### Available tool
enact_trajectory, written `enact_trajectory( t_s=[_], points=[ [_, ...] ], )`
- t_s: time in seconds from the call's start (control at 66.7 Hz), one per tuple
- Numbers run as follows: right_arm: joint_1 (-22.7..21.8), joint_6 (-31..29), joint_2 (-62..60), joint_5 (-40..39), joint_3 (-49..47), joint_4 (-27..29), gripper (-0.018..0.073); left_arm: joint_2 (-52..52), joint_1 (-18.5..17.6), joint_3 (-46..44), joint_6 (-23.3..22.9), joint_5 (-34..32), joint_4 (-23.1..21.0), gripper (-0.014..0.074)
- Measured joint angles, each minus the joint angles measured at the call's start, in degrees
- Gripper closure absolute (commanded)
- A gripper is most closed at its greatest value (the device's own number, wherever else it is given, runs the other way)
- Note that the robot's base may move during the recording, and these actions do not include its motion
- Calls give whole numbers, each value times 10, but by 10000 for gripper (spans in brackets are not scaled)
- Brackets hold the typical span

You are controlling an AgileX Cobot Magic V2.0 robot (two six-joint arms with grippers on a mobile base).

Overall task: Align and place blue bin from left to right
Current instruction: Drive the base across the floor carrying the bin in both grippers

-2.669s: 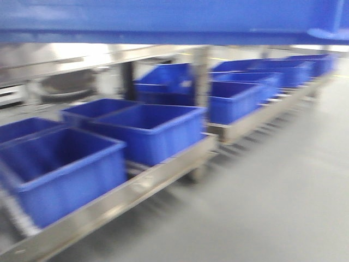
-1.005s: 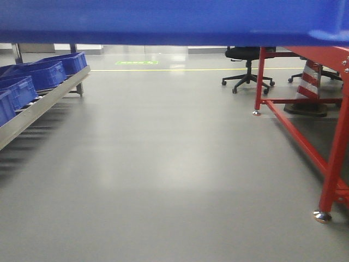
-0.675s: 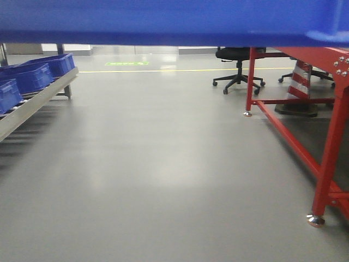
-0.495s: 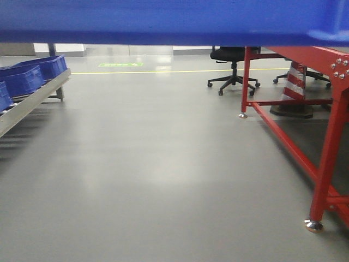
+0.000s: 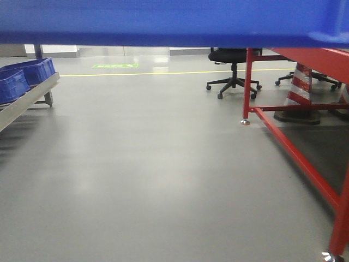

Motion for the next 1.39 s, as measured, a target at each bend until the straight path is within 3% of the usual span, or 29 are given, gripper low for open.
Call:
enact_trajectory(
  t_s=[1.395],
  points=[
    [0,0,0,1,0,2,725,0,0,0,0,0,4,707]
  ],
)
